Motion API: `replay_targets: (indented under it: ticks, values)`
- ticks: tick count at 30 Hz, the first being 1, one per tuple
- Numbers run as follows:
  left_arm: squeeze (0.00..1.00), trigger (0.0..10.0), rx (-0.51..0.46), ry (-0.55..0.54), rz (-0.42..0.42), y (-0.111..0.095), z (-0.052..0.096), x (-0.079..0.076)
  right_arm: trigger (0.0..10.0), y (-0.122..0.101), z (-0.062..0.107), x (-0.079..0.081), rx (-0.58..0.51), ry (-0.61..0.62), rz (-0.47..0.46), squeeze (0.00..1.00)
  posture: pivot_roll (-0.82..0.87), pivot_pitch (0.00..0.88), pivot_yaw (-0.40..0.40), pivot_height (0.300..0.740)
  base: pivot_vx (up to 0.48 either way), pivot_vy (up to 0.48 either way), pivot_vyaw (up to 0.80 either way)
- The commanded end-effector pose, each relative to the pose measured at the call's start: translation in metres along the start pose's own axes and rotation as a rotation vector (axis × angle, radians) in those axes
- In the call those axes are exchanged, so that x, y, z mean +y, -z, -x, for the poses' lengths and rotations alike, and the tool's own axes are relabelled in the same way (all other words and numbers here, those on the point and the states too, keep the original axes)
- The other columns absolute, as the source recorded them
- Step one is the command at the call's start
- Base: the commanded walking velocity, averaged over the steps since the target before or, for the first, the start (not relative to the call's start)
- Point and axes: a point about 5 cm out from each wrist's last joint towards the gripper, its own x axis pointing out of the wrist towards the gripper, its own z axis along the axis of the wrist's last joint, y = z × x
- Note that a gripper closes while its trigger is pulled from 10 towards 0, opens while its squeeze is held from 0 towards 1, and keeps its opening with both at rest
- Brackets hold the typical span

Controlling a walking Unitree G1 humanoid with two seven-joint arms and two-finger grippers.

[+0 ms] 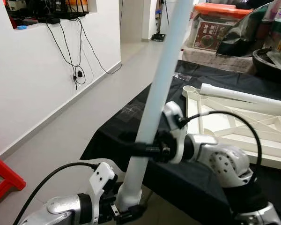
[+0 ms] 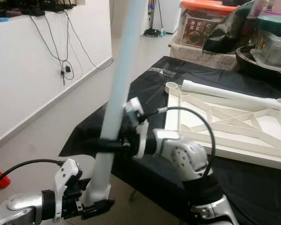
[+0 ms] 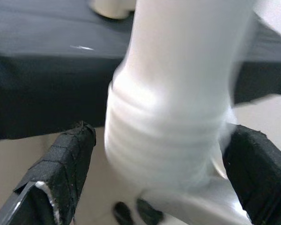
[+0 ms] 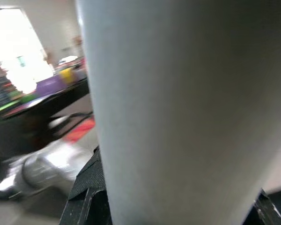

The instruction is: Building children table

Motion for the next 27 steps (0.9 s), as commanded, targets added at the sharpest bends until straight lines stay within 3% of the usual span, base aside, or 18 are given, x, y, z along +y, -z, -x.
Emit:
replay_targets:
  ticks: [1, 7, 8, 10, 12, 13, 14, 15, 16, 17, 22, 27]
  values:
    - [0.0, 10.0, -0.031, -0.139, -0.011, 0.001, 0.004, 0.009, 0.0, -0.014, 0.01, -0.012, -0.048, 0.122, 0.076, 0.0, 0.22, 0.041, -0.046, 0.74, 0.0, 0.0, 0.0]
    - [0.0, 10.0, -0.091, -0.3, -0.037, -0.002, 0.006, 0.016, 0.0, -0.026, 0.02, -0.028, -0.116, 0.284, 0.134, 0.0, 0.22, 0.035, -0.046, 0.74, 0.0, 0.0, 0.0]
    - [0.0, 10.0, -0.197, -0.52, -0.089, -0.015, 0.009, 0.028, 0.0, -0.041, 0.031, -0.051, -0.227, 0.581, 0.198, 0.0, 0.22, 0.026, -0.05, 0.74, 0.0, 0.0, 0.0]
    - [0.0, 10.0, -0.197, -0.52, -0.089, -0.015, 0.009, 0.028, 0.0, -0.041, 0.031, -0.051, -0.227, 0.581, 0.198, 0.0, 0.22, 0.026, -0.05, 0.74, 0.0, 0.0, 0.0]
    - [0.0, 10.0, -0.25, -0.664, -0.112, -0.023, 0.011, 0.036, 0.0, -0.047, 0.039, -0.063, -0.282, 0.808, 0.266, 0.0, 0.22, 0.022, -0.052, 0.74, 0.0, 0.0, 0.0]
    - [0.0, 10.0, -0.25, -0.664, -0.112, -0.023, 0.011, 0.036, 0.0, -0.047, 0.039, -0.063, -0.282, 0.808, 0.266, 0.0, 0.22, 0.022, -0.052, 0.74, 0.0, 0.0, 0.0]
    - [0.0, 10.0, -0.267, -0.707, -0.12, -0.026, 0.01, 0.038, 0.0, -0.049, 0.041, -0.064, -0.311, 0.924, 0.322, 0.0, 0.22, 0.016, -0.054, 0.74, 0.0, 0.0, 0.0]
    - [0.0, 10.0, -0.267, -0.707, -0.12, -0.026, 0.01, 0.038, 0.0, -0.049, 0.041, -0.064, -0.311, 0.924, 0.322, 0.0, 0.22, 0.016, -0.054, 0.74, 0.0, 0.0, 0.0]
    - [0.0, 10.0, -0.283, -0.733, -0.12, -0.028, 0.008, 0.038, 0.6, -0.049, 0.041, -0.064, -0.331, 1.006, 0.372, 0.0, 0.22, 0.015, -0.057, 0.74, 0.0, 0.0, 0.0]
    - [0.0, 10.0, -0.293, -0.75, -0.117, -0.03, 0.006, 0.037, 10.0, -0.048, 0.04, -0.063, -0.347, 1.065, 0.399, 0.0, 0.22, 0.013, -0.058, 0.74, 0.0, 0.0, 0.0]
    - [0.0, 10.0, -0.313, -0.778, -0.129, -0.031, 0.002, 0.035, 10.0, -0.039, 0.032, -0.063, -0.349, 1.105, 0.417, 0.0, 0.22, 0.007, -0.063, 0.74, 0.0, 0.0, 0.0]
    - [0.0, 10.0, -0.335, -0.824, -0.104, -0.029, 0.001, 0.039, 10.0, -0.032, 0.023, -0.065, -0.356, 1.117, 0.426, 0.0, 0.22, 0.001, -0.072, 0.74, 0.242, -0.331, 0.0]
